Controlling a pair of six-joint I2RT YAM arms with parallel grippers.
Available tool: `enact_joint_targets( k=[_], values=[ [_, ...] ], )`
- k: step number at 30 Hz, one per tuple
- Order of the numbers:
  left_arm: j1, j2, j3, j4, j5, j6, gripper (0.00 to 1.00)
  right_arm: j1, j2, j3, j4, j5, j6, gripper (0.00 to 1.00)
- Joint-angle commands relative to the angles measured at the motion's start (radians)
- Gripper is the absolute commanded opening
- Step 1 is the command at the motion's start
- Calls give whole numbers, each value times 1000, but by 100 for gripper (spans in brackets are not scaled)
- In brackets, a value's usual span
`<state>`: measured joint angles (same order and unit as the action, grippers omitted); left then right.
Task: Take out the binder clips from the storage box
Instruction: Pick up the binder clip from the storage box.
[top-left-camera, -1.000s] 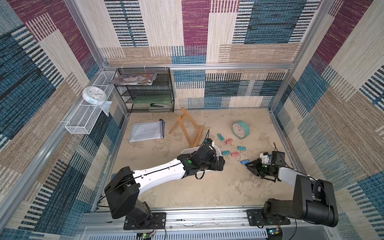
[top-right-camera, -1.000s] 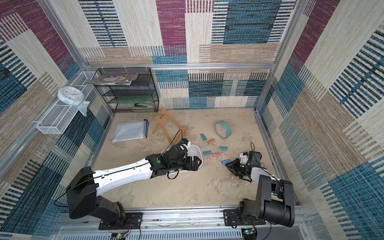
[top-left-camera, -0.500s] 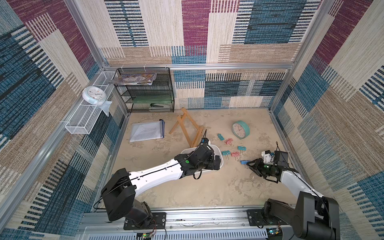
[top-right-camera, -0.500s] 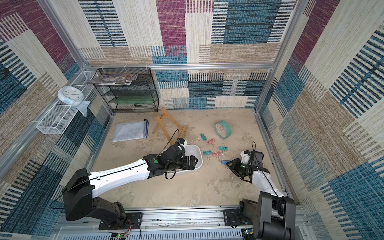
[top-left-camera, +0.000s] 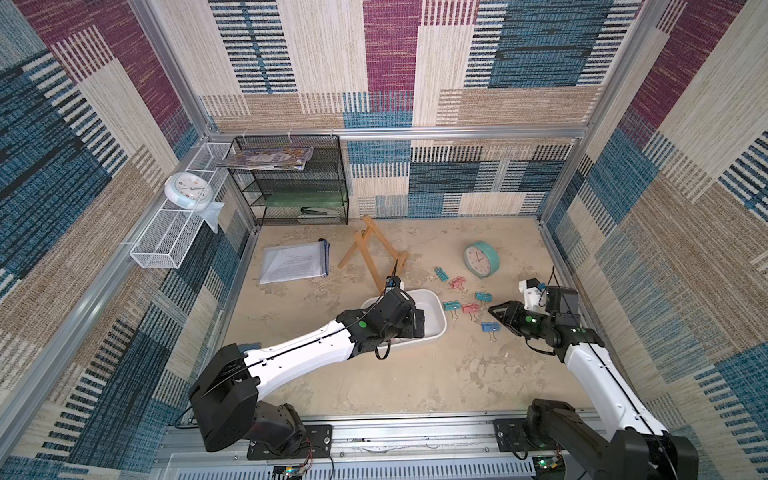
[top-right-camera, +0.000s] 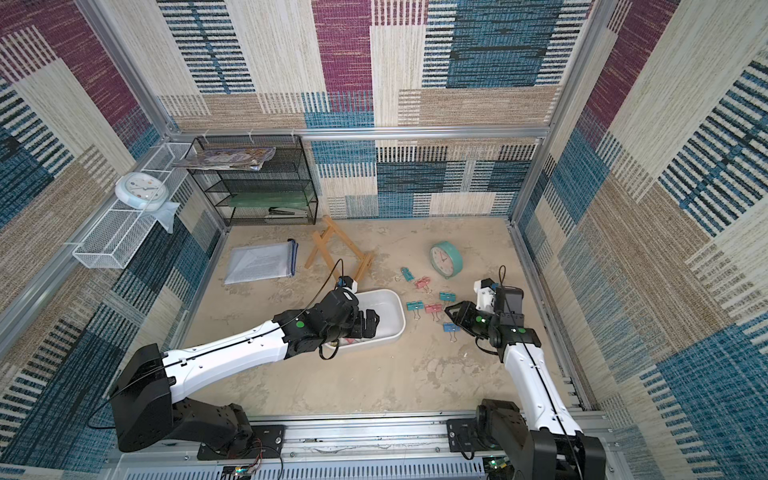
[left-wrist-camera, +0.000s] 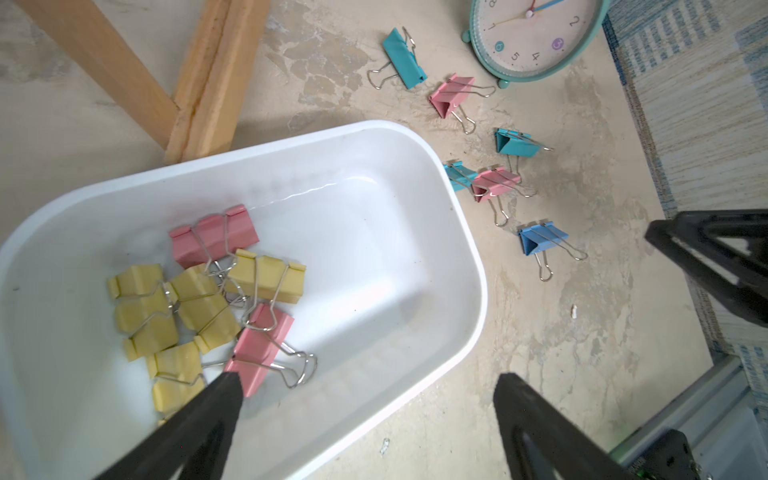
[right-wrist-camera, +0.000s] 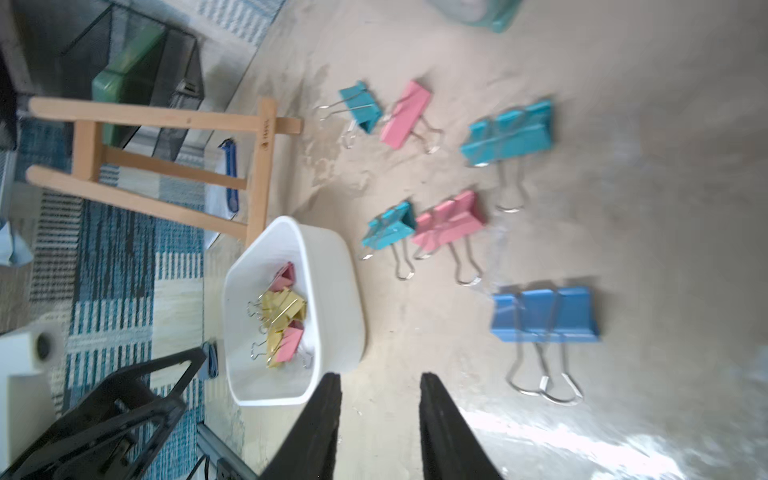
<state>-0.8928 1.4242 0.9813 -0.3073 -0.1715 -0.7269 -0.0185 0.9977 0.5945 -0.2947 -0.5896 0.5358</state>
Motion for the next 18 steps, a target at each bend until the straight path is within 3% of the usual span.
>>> enact_joint_targets(
  k=[1, 5, 10, 14, 18],
  values=[
    [14, -26, -11, -37, -46, -7, 99, 138, 54, 66, 51, 63, 14, 34],
    [40, -71, -41, -77, -90, -12, 99, 305, 189, 166, 61, 128, 2, 34],
    [82, -116, -71, -144, -114, -35, 83, 453, 349, 300, 17, 224, -53, 34],
    [112, -130, -96, -140, -85, -39, 79, 520, 431, 363, 27, 242, -70, 35],
    [145, -94, -66, -169, -60, -45, 66, 577, 517, 421, 39, 251, -69, 35]
  ],
)
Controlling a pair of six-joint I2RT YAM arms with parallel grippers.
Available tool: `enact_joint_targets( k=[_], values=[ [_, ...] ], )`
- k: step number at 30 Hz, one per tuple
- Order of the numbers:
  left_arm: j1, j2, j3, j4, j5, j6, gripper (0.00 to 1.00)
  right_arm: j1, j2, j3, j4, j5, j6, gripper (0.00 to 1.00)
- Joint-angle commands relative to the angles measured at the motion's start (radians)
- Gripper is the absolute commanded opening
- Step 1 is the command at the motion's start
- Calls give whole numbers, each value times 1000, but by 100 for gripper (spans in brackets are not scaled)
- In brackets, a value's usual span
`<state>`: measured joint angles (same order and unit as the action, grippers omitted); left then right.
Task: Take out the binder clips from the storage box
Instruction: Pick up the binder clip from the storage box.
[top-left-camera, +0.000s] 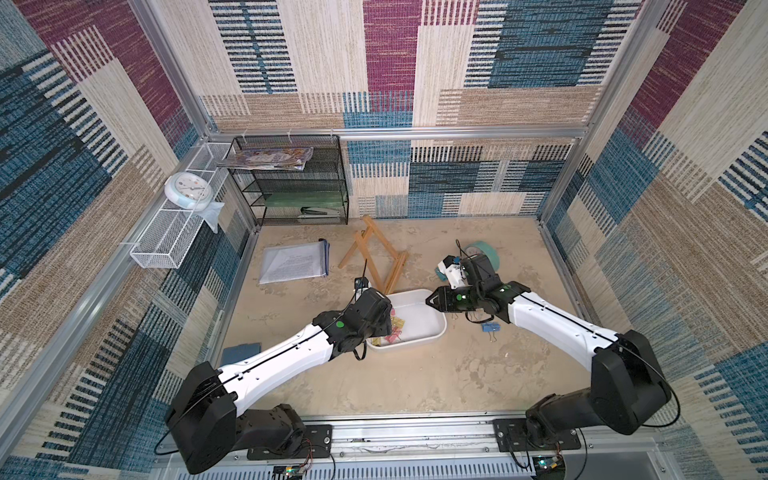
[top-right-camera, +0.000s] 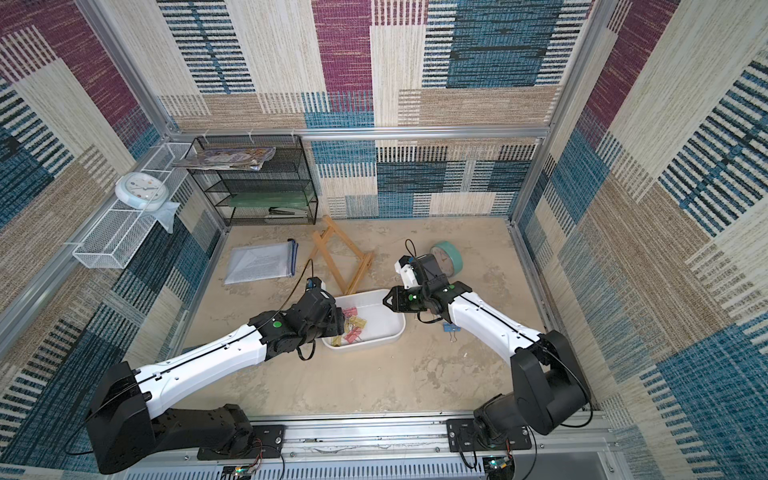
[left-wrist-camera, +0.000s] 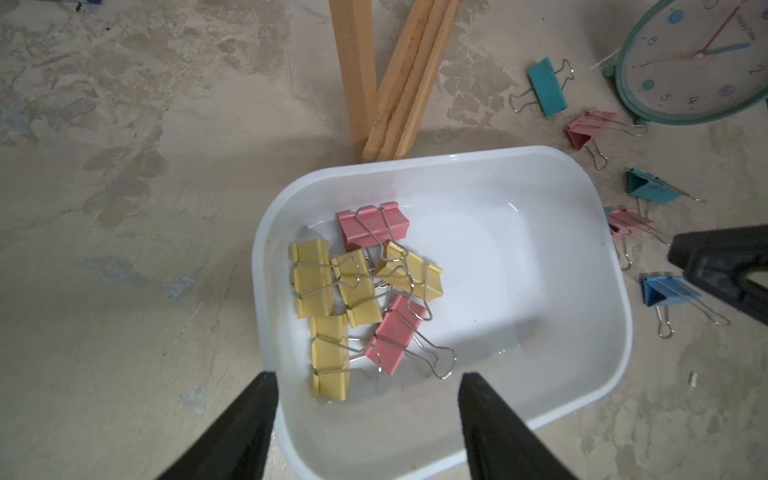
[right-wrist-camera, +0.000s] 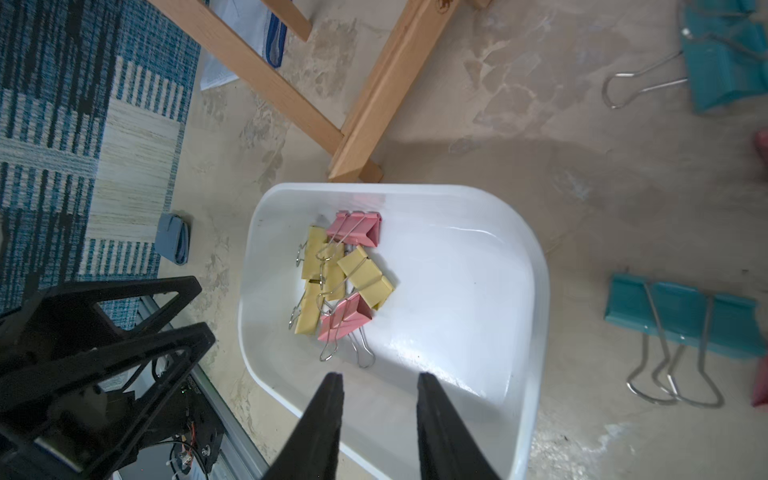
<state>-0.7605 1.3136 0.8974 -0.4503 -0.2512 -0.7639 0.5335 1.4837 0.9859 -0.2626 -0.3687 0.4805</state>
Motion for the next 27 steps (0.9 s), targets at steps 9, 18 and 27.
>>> enact_joint_targets(
  k=[9, 18, 27],
  values=[
    [26, 304, 325, -281, -60, 34, 41, 56, 138, 17, 142, -60, 32, 48],
    [44, 437, 396, -292, -34, 31, 34, 55, 152, -24, 179, -4, 102, 50],
    [46, 509, 418, -305, -47, 13, 31, 56, 182, -20, 203, -31, 122, 51]
  ],
)
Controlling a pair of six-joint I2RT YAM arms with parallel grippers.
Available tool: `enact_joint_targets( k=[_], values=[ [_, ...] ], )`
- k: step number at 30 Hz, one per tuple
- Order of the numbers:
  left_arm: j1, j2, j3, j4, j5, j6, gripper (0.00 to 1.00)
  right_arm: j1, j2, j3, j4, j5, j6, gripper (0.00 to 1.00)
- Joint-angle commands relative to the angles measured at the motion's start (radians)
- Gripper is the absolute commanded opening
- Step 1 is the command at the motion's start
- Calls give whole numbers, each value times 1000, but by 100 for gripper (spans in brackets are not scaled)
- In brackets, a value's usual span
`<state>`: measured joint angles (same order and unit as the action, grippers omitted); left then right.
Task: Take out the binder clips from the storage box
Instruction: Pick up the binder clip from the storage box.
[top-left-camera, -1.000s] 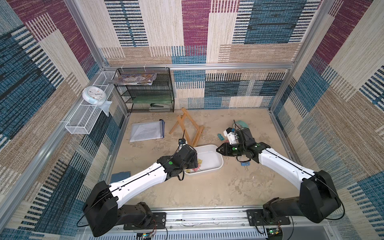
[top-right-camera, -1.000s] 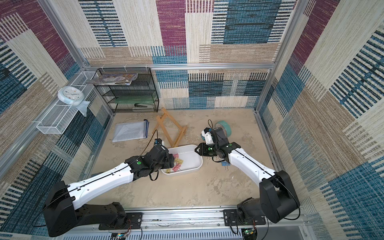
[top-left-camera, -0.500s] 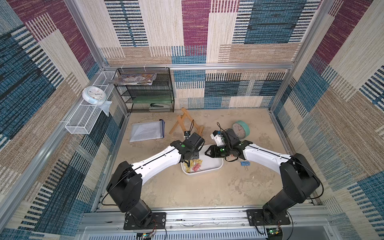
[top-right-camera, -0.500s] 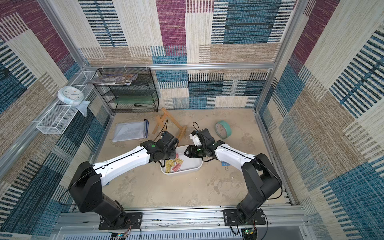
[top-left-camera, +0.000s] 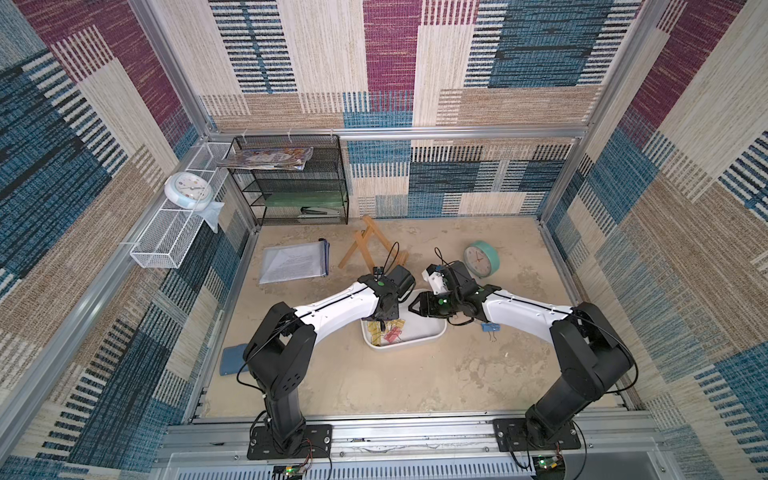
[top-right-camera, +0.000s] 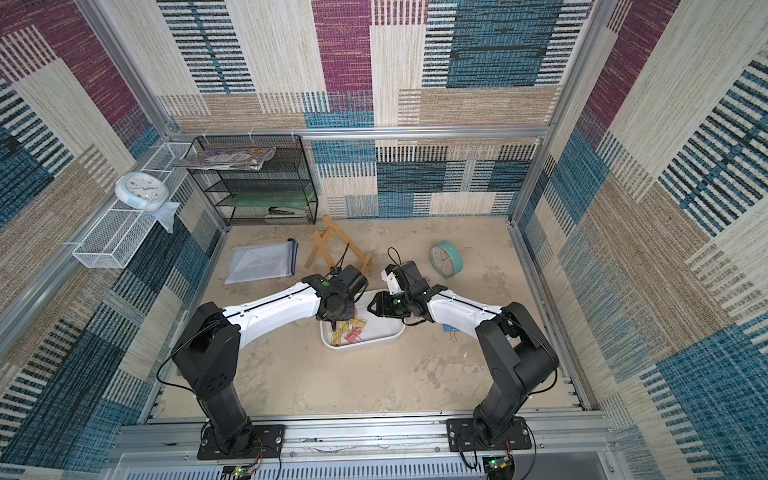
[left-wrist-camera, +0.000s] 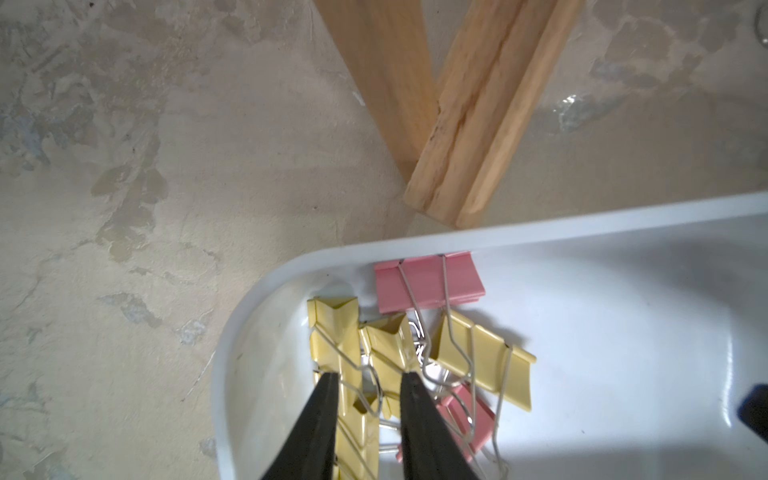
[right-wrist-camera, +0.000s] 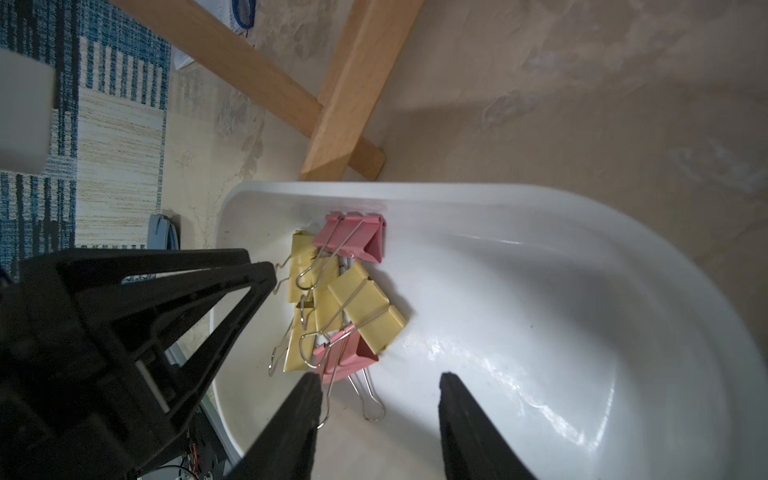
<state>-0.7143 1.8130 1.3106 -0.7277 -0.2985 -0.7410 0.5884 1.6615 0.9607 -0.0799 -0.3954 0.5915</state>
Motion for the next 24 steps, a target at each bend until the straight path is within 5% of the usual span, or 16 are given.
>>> enact_joint_targets(
  k=[1, 16, 24],
  values=[
    [0, 12, 1, -29, -6, -13, 31, 1, 6, 6, 22, -4, 10, 51],
    [-2, 77, 37, -72, -34, -9, 10, 2, 9, 11, 4, 7, 12, 51],
    [-21, 57, 63, -126, -139, 13, 0, 1, 4, 16, 13, -5, 23, 51]
  ],
)
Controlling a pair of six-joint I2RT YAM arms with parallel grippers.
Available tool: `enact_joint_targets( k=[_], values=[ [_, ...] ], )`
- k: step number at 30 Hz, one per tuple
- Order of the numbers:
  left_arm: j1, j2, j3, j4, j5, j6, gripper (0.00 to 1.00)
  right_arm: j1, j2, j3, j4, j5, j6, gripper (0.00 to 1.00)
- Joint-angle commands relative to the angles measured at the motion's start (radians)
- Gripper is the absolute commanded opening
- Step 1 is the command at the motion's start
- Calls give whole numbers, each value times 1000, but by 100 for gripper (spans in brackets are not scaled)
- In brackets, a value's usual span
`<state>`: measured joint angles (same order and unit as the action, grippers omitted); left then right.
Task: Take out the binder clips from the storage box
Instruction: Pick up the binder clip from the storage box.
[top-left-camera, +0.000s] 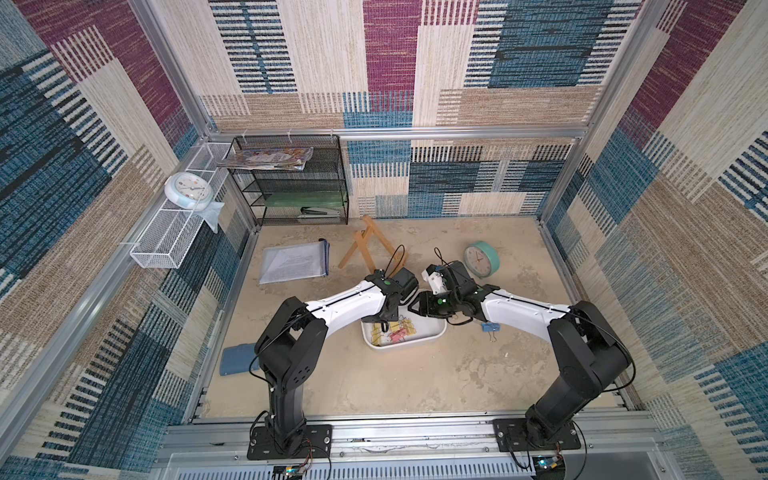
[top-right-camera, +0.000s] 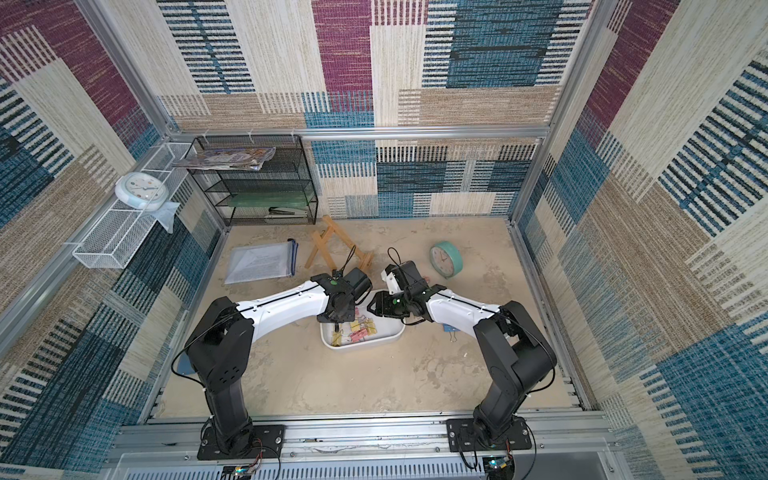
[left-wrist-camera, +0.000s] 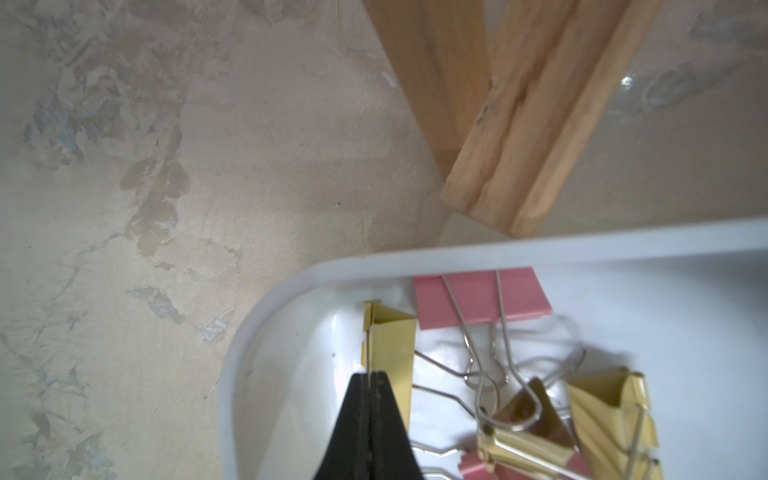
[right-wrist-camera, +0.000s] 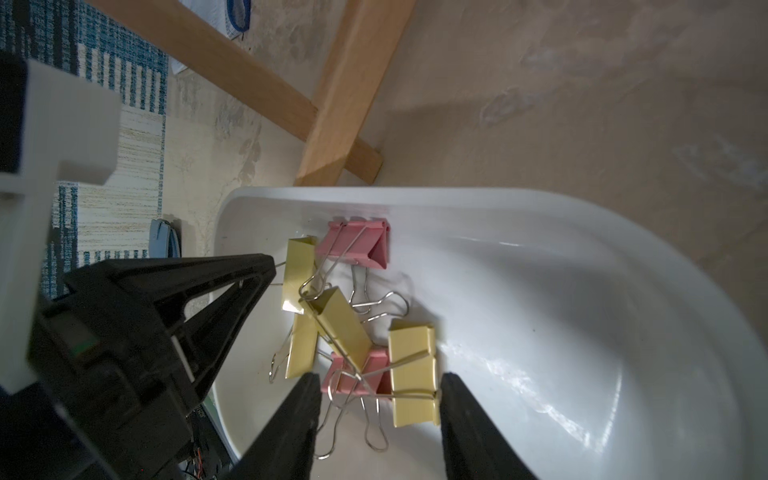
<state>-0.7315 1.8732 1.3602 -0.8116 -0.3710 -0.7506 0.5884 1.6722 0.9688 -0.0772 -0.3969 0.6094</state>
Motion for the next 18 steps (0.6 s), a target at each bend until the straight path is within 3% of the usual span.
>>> enact_joint_targets(
  k=[1, 9, 18],
  values=[
    [-9, -1, 20, -52, -85, 35, 0, 1, -5, 11, 9, -6, 5, 51],
    [-73, 33, 110, -177, -292, 77, 0, 2, 12, 16, 17, -36, 8, 52],
    [-91, -26, 109, -212, -341, 61, 0, 1, 56, 48, 24, -92, -16, 48]
  ],
)
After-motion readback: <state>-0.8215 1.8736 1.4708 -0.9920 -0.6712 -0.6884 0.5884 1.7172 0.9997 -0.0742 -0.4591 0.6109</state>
